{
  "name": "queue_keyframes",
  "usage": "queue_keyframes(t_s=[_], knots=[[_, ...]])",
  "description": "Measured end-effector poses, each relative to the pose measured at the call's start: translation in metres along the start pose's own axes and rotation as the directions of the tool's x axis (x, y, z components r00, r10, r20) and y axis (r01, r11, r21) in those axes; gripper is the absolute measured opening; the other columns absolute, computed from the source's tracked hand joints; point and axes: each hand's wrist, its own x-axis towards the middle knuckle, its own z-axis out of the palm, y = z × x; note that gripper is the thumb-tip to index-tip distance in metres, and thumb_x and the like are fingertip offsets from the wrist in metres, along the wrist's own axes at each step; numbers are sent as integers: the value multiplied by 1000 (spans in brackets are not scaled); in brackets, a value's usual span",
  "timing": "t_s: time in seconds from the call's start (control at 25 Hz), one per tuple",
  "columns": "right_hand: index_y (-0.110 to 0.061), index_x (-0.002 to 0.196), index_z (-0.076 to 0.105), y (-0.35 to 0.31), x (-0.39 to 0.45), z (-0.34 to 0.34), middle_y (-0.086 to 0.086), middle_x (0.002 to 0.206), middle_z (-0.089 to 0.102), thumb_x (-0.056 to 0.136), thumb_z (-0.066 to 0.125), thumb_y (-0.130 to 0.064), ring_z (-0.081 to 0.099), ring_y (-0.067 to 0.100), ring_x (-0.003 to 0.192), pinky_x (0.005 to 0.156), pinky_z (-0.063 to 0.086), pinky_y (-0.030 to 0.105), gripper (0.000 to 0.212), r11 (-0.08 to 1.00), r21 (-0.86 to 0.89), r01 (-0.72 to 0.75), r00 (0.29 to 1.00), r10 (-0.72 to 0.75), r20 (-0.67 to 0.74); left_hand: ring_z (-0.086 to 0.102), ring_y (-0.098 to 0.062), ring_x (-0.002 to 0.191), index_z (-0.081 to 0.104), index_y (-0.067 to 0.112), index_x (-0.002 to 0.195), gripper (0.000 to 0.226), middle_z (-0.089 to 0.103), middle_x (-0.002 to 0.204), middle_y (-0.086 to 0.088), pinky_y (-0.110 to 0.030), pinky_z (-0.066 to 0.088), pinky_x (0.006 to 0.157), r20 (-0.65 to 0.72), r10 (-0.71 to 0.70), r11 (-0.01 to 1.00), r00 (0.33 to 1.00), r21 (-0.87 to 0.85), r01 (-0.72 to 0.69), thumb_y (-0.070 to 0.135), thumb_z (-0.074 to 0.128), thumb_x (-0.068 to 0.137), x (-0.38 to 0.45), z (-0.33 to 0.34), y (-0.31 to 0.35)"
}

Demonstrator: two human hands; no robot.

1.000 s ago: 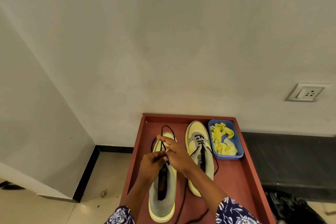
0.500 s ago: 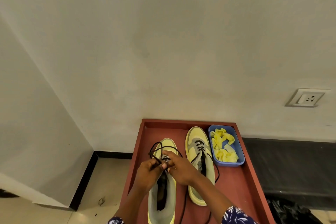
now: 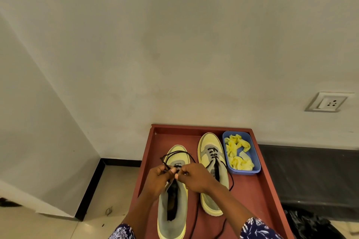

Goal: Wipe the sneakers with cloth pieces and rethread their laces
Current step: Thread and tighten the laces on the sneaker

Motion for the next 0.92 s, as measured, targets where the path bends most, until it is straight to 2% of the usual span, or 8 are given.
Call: queue_keyframes(t_s=[0.16, 0.28, 0.4, 0.52, 0.6, 0.68, 0.8, 0.92], knots=[[-17, 61, 49, 2, -7, 5, 11, 62, 59, 93, 48, -26, 51, 6, 40, 49, 43, 15, 33, 997, 77, -15, 993, 6, 116, 61, -2, 55, 66, -5, 95, 13, 66, 79, -14, -11, 47, 50, -25, -51, 999, 998, -14, 50, -1, 58, 85, 0, -3, 1], [-15, 61, 49, 5, -8, 11, 18, 67, 60, 92, 48, -24, 51, 11, 40, 50, 43, 22, 33, 987, 137, -89, 986, 67, 155, 61, 4, 52, 64, -9, 93, 13, 65, 74, -9, -8, 45, 50, -32, -39, 999, 999, 6, 39, -10, 59, 81, -1, -1, 2], [-9, 58, 50, 7, -7, 14, 15, 57, 55, 91, 49, -23, 49, 6, 42, 55, 40, 25, 35, 995, 79, -68, 991, 58, 118, 63, 1, 58, 62, -8, 89, 12, 64, 75, -8, -7, 47, 54, -34, -12, 999, 999, 36, 13, -13, 58, 79, -2, 0, 3], [-10, 61, 54, 8, -6, 14, 10, 61, 57, 92, 48, -21, 51, 11, 53, 53, 36, 15, 33, 994, 92, -59, 997, 54, 53, 62, -11, 71, 61, -2, 85, 12, 63, 79, -11, -10, 50, 60, -28, 21, 995, 999, 101, -18, -12, 58, 79, -2, -1, 1], [-10, 74, 59, 8, -3, 12, 6, 71, 58, 92, 48, -19, 53, 15, 65, 54, 34, 19, 23, 995, 86, -51, 998, 54, -30, 61, -12, 73, 62, 1, 85, 10, 64, 82, -9, -13, 51, 62, -33, 58, 980, 998, 193, -50, -8, 58, 80, -1, -1, -2], [-7, 101, 62, 9, 2, 13, 6, 90, 62, 93, 47, -15, 55, 14, 81, 63, 36, 18, 18, 992, 104, -67, 993, 77, -94, 60, -11, 71, 62, 6, 82, 10, 65, 81, -4, -15, 49, 62, -35, 98, 957, 995, 279, -85, -4, 58, 81, -2, -1, -3], [-9, 126, 50, 11, 9, 15, 5, 118, 61, 94, 42, -6, 56, 15, 110, 84, 38, 15, 33, 979, 177, -98, 988, 117, -103, 58, -7, 69, 59, 19, 71, 24, 61, 74, 5, -10, 47, 62, -30, 204, 907, 979, 383, -178, -3, 57, 82, -2, 0, 0], [-13, 132, 43, 11, 13, 19, 4, 127, 57, 91, 40, 4, 51, 15, 121, 92, 39, 16, 44, 954, 276, -118, 990, 135, -41, 55, -9, 68, 51, 26, 66, 34, 57, 70, 7, -14, 45, 61, -35, 337, 813, 941, 516, -271, -3, 57, 83, 3, 1, -5]])
